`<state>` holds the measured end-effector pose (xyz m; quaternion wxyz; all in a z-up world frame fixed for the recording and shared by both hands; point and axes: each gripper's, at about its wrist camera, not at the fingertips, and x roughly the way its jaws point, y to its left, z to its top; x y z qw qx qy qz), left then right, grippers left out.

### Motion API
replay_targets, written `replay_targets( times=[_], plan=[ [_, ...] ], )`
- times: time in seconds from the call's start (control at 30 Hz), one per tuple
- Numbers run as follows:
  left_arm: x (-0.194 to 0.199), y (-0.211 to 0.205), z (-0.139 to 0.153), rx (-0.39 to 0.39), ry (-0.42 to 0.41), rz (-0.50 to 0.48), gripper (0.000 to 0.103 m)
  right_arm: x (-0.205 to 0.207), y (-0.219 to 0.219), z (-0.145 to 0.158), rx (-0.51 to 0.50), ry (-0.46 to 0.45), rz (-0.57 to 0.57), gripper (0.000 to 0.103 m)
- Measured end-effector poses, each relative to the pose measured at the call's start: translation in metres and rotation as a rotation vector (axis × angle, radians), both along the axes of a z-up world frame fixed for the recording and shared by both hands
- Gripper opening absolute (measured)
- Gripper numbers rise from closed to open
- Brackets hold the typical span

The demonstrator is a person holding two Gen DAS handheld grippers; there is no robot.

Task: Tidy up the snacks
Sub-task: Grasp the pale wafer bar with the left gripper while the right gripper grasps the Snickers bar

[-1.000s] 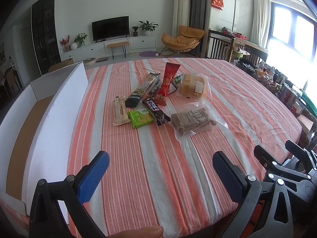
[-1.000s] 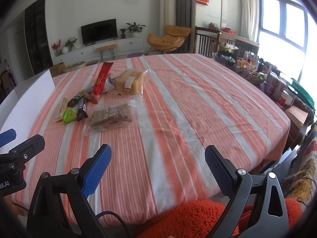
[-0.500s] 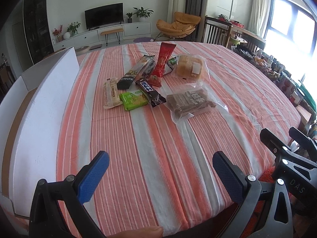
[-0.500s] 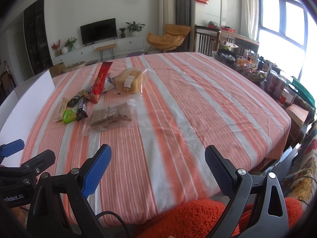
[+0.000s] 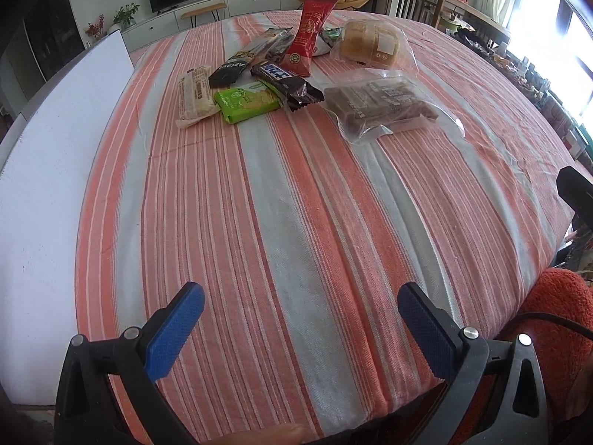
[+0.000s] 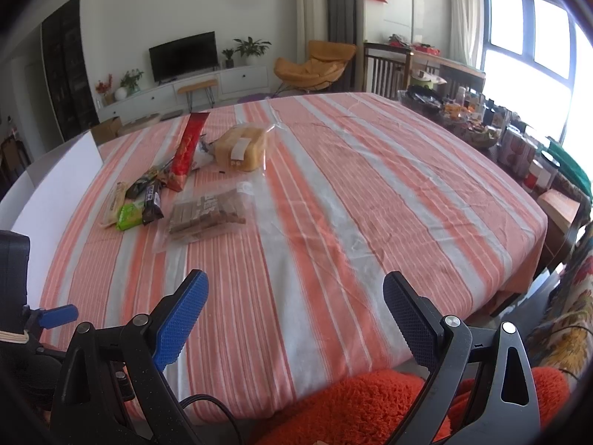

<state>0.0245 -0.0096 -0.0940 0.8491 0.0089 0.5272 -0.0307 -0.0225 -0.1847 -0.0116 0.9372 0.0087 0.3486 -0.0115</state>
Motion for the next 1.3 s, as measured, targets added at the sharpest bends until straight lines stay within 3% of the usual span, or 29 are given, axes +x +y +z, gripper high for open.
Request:
replay_targets(
  times=[0.6,0.67,0.73,0.8,0.9,1.0,1.07,1.17,1.3],
  plan=[
    [-0.001,0.003,-0.004,0.009,-0.039,-0.005,0.103,0.0,0.004,-0.003,0.022,0.012,-0.001,0.097],
    [0.001,0.003,-0.003,0.008,-0.012,-0.022,0.103,-0.002,0.009,-0.004,0.018,0.012,0.001,0.097],
    [0.007,0.007,0.001,-0.015,0.036,-0.028,0.103,-0.006,0.012,-0.003,0.017,0.008,0.002,0.097],
    [0.013,0.018,0.017,-0.081,0.005,-0.023,0.103,-0.01,0.013,-0.002,0.024,0.01,0.0,0.097],
    [0.039,0.038,0.052,-0.095,-0.059,0.016,0.103,-0.013,0.012,0.0,0.046,0.02,-0.005,0.097],
    [0.086,0.067,0.074,-0.159,-0.043,0.102,0.103,-0.014,0.015,0.001,0.057,0.035,-0.004,0.097],
    [0.118,0.086,0.074,-0.181,-0.033,0.172,0.102,-0.015,0.017,0.002,0.054,0.035,-0.002,0.097],
    [0.159,0.101,0.056,-0.12,0.004,0.231,0.087,-0.018,0.019,0.006,0.049,0.027,0.002,0.097],
    [0.191,0.116,0.021,-0.154,0.104,0.272,0.069,-0.021,0.017,0.009,0.066,0.023,-0.004,0.097]
  ],
)
